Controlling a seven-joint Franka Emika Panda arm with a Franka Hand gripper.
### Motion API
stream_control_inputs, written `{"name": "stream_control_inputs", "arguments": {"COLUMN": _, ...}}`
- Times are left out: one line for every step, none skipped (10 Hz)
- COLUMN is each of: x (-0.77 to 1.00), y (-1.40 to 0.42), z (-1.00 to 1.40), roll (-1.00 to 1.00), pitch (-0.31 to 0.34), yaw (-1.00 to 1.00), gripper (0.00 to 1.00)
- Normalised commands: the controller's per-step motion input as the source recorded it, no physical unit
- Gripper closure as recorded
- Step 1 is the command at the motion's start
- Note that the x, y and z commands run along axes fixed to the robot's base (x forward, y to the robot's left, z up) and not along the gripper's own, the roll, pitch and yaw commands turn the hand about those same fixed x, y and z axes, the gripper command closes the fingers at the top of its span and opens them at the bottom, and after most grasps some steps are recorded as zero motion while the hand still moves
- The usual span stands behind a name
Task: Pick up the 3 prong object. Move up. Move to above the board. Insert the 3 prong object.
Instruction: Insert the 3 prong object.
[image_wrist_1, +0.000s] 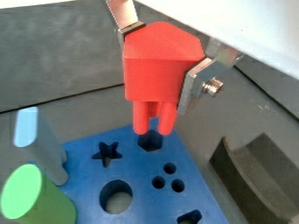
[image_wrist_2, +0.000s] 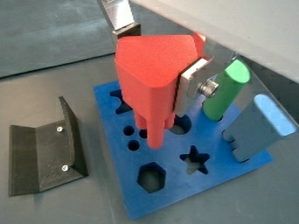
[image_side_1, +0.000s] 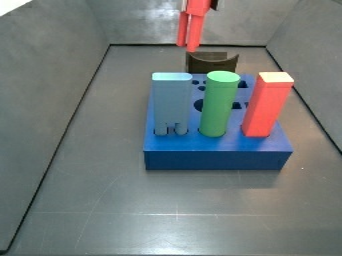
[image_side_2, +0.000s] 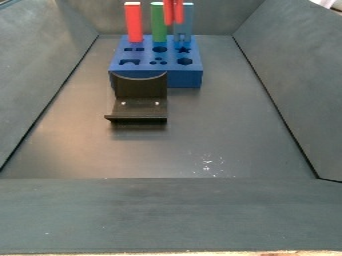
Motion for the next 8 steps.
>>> {"name": "stream_control_inputs", "arguments": {"x": 0.14, "y": 0.26, "z": -0.24, "roll": -0.17, "pitch": 0.003, "yaw": -0.24, "gripper": 1.0}}
{"name": "stream_control_inputs", "arguments": {"x": 0.13, "y": 0.22, "z": -0.25, "roll": -0.16, "pitch": 0.0, "yaw": -0.25, "gripper": 1.0}}
{"name": "stream_control_inputs", "arguments": {"x": 0.07, "y": 0.14, "z": -0.21, "roll": -0.17, "pitch": 0.0, "yaw": -0.26, "gripper": 1.0}}
{"name": "stream_control_inputs", "arguments": {"x": 0.15, "y": 0.04, "z": -0.17, "roll": -0.18, "pitch": -0.006, "yaw": -0.22, "gripper": 1.0}}
{"name": "stream_control_inputs", "arguments": {"x": 0.18, "y": 0.0, "z": -0.09, "roll": -0.15, "pitch": -0.011, "yaw": -0.14, "gripper": 1.0}}
{"name": "stream_control_inputs", "arguments": {"x": 0.07, "y": -0.02, "z": -0.26, "roll": -0.16, "pitch": -0.08, "yaw": -0.21, "gripper": 1.0}}
{"name": "stream_control_inputs", "arguments": {"x": 0.23, "y": -0.01, "z": -0.32, "roll": -0.09, "pitch": -0.031, "yaw": -0.15, "gripper": 1.0}}
{"name": "stream_control_inputs", "arguments": {"x": 0.26, "y": 0.0, "z": -0.31, "roll": -0.08, "pitch": -0.01, "yaw": -0.14, "gripper": 1.0}}
